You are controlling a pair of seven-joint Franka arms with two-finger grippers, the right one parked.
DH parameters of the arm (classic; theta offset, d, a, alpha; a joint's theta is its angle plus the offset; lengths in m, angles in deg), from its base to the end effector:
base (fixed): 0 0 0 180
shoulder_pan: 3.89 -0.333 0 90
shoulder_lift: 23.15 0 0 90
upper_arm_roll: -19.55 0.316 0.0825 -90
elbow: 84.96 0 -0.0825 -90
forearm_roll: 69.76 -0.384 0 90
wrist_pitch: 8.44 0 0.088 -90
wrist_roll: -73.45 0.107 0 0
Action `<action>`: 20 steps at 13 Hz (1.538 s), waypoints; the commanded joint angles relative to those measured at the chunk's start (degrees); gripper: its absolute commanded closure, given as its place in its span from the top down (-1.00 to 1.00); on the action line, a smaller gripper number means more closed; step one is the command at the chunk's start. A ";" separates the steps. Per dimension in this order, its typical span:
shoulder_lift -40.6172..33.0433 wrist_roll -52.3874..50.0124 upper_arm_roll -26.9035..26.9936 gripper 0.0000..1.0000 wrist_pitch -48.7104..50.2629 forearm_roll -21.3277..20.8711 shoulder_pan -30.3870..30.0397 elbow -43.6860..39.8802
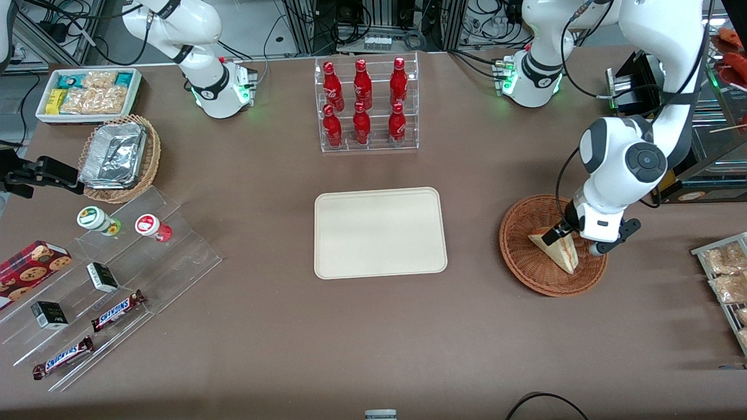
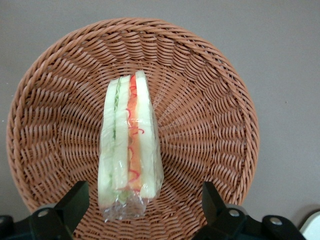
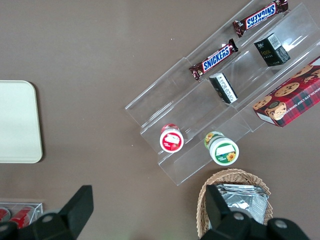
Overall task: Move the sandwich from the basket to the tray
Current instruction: 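Lower the left gripper and close it on the wrapped sandwich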
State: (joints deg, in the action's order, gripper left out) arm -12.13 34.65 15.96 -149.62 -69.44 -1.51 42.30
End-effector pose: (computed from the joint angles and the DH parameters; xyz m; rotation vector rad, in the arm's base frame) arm 0.5489 -0.0572 0.2935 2.9780 0.8866 0.0640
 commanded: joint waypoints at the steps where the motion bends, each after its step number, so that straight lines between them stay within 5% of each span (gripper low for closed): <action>1: 1.63 -1.28 0.42 1.00 -2.34 -0.05 0.26 0.18; 7: 3.30 -1.37 0.51 0.98 -2.78 -0.14 0.26 0.27; 8: 3.47 -1.45 0.51 0.78 -2.78 -0.14 0.26 0.27; 12: 3.48 -1.28 0.60 -0.93 -2.61 -0.14 0.26 0.10; 17: 1.55 -0.84 0.69 -1.00 0.28 -0.40 0.26 -0.52; 20: -0.92 -0.57 -0.27 -1.00 12.28 -1.54 0.61 -7.60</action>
State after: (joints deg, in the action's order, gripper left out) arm -10.45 34.43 16.25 -145.32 -69.75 -1.44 39.19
